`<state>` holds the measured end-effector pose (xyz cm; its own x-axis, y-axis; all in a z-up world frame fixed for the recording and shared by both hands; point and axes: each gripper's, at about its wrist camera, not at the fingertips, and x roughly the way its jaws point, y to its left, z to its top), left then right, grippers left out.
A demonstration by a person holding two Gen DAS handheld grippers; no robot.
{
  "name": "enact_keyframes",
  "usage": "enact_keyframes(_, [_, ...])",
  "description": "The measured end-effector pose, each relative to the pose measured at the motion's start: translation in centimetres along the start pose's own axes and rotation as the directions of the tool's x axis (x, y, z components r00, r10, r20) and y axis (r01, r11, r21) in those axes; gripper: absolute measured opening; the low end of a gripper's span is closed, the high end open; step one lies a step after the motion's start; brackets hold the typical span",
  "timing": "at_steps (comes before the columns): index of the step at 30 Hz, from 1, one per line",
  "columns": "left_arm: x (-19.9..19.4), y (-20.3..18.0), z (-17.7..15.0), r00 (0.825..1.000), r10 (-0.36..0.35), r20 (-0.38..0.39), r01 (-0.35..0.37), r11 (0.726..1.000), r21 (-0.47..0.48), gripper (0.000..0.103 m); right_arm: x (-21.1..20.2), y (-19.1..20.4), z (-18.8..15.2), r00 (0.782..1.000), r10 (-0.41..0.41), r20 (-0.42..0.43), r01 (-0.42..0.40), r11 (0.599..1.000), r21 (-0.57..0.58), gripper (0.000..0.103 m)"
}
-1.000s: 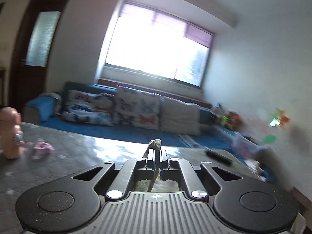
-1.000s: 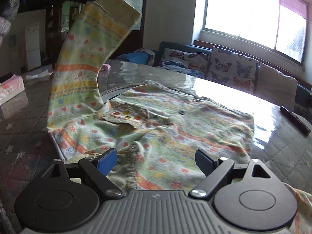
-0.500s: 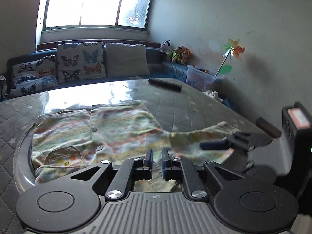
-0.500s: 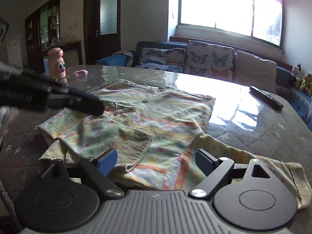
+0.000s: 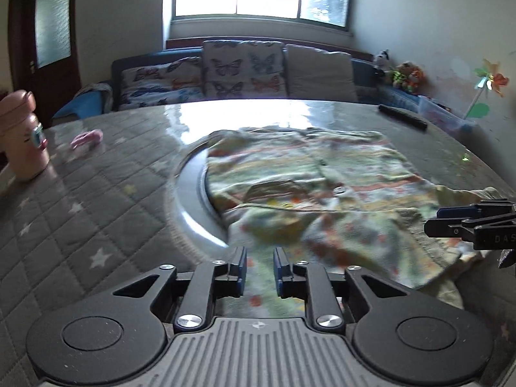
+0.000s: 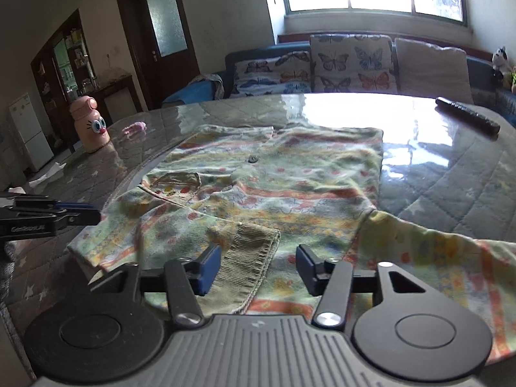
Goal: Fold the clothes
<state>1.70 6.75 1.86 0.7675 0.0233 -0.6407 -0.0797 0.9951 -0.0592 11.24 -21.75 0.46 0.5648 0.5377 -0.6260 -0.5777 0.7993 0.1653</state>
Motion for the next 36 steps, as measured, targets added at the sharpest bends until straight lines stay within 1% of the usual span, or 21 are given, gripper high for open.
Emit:
enact_keyframes(1, [0.1,0.3,-0.2,1.000,0.001,-0.007,-0.001,1.000,-0.008,0.026,0.5,0.0,0.1,1.000,-0.001,-0.009,0.001,1.000,0.004,0.040])
enact_keyframes(4, [0.4,0.8,-1.0,1.000,-0.007,-0.029,0.007,1.000,-0.016,0.026,1.8,0.1,0.2,0.999,-0.003,-0.034,0.004,1.000,0.017,0.024])
enact_keyframes(5, [0.5,0.9,-1.2,0.999,-0.011,-0.036,0.010,1.000,-0.014,0.027,2.3,0.1,0.3,0.999,-0.004,-0.043,0.005,1.000,0.021,0.015])
enact_keyframes(7, [0.5,1.0,-1.4,0.999,-0.018,-0.036,0.018,1.000,-0.018,0.027,2.3,0.3,0.5,0.999,-0.018,-0.038,0.018,1.000,0.007,0.010])
enact_keyframes(8, [0.5,1.1,-1.4,0.999,-0.022,-0.034,0.021,1.000,-0.021,0.026,2.3,0.5,0.7,0.999,-0.026,-0.035,0.026,1.000,-0.002,0.006])
enact_keyframes(11, [0.5,1.1,-1.4,0.999,-0.027,-0.035,0.026,0.999,-0.027,0.025,1.7,1.0,1.3,0.999,-0.051,0.000,0.051,0.998,-0.028,0.004])
enact_keyframes(12, [0.5,1.2,-1.4,0.999,-0.028,-0.035,0.027,0.999,-0.029,0.025,1.4,1.1,1.6,0.998,-0.059,0.017,0.059,0.998,-0.037,0.004])
enact_keyframes(14, [0.5,1.1,-1.4,0.999,-0.027,-0.035,0.027,0.999,-0.027,0.027,1.3,1.3,1.9,0.997,-0.069,0.023,0.070,0.997,-0.044,0.004])
enact_keyframes(17, [0.4,1.1,-1.2,0.999,-0.029,-0.038,0.028,0.999,-0.025,0.028,2.4,0.9,1.4,0.996,-0.091,-0.019,0.090,0.995,-0.042,0.004])
enact_keyframes(18, [0.3,1.1,-1.0,0.999,-0.024,-0.034,0.023,0.999,-0.025,0.028,2.8,0.7,1.0,0.995,-0.095,-0.041,0.093,0.995,-0.040,0.007])
enact_keyframes(19, [0.2,1.2,-0.8,0.999,-0.017,-0.028,0.017,1.000,-0.024,0.027,2.9,0.7,0.7,0.995,-0.098,-0.036,0.097,0.995,-0.040,0.007])
enact_keyframes(20, [0.0,1.1,-0.4,1.000,-0.012,-0.018,0.012,1.000,-0.023,0.026,2.7,0.8,0.7,0.994,-0.106,-0.024,0.104,0.993,-0.049,0.011])
enact_keyframes(21, [0.0,1.0,0.0,1.000,-0.013,-0.007,0.013,1.000,-0.018,0.026,2.4,0.9,0.7,0.993,-0.114,-0.013,0.113,0.992,-0.060,0.012])
enact_keyframes(25, [0.7,0.2,2.0,0.999,-0.027,0.023,0.027,1.000,0.014,0.026,1.2,1.7,1.3,0.996,-0.084,0.035,0.087,0.992,-0.092,0.016])
enact_keyframes(28, [2.7,-0.5,3.0,0.999,-0.039,0.011,0.039,0.999,0.026,0.026,1.1,2.3,1.2,0.998,-0.053,0.028,0.056,0.992,-0.116,0.016])
enact_keyframes(31, [4.9,-0.8,3.4,0.999,-0.026,-0.018,0.027,0.999,0.028,0.025,0.8,2.4,0.4,0.999,-0.044,0.010,0.045,0.989,-0.138,0.018])
enact_keyframes(34, [6.3,-0.7,3.3,0.999,-0.004,-0.041,0.005,0.999,0.033,0.025,0.5,2.5,-0.3,0.999,-0.038,-0.008,0.036,0.987,-0.159,0.027])
enact_keyframes(36, [6.6,-0.5,3.1,0.999,0.005,-0.048,-0.004,0.999,0.035,0.025,0.3,2.5,-0.9,0.999,-0.034,-0.020,0.030,0.985,-0.172,0.036])
